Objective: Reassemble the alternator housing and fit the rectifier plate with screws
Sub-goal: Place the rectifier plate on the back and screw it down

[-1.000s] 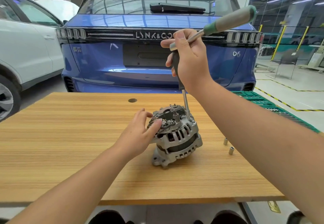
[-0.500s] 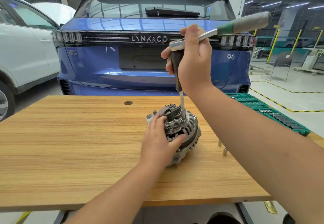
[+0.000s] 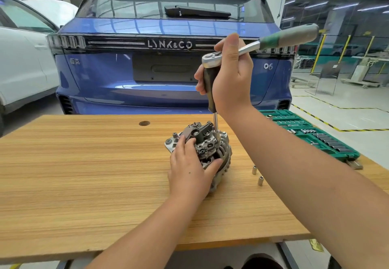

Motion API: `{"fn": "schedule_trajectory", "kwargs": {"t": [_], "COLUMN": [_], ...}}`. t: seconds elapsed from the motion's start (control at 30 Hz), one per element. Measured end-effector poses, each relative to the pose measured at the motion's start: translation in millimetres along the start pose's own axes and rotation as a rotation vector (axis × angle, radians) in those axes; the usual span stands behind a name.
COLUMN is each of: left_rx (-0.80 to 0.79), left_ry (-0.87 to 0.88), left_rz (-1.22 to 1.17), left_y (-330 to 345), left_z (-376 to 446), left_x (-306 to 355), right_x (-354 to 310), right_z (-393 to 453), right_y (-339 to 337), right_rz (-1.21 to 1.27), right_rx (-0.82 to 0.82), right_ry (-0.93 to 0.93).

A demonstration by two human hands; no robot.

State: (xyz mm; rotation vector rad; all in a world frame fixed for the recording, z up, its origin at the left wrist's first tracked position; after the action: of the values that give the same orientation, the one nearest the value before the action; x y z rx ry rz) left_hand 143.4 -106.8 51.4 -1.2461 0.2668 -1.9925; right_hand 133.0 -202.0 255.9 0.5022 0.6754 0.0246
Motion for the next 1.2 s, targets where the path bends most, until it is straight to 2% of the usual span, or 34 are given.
{"fn": "schedule_trajectory", "kwargs": {"t": [0.43,0.83,1.2], "left_rx": [-0.014,-0.011,-0.021], "left_ry": [0.016,0.03,0.049], "left_rz": [0.018,0.015,0.059], "left_y": [-0.2,1.2,0.0], "left_z": [-0.4,-1.4,-0.4], "left_x": [0.9,-1.0,-2.1], "right_x": [-4.5,-4.6,3.4], "right_z": [-1.3,-3.8,-6.6], "right_y": [9.7,23.3,29.5], "right_rz": [-0.014,-0.023,0.022], "right_rx": [-0.09,-0.239,-0.309], "right_ry": [0.01,-0.007,0.141]}}
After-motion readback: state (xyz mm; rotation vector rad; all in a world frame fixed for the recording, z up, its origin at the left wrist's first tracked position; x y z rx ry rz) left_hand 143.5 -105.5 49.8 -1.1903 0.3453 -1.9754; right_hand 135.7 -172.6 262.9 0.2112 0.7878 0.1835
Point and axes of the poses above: each hand's wrist, its own z-axis towards the middle knuckle, its own y-axis out of the palm, x = y × z, the point moved 8 cm from there along z, towards the middle knuckle, and after that the axes turned 15 degrees about x, right-handed, at the moved point
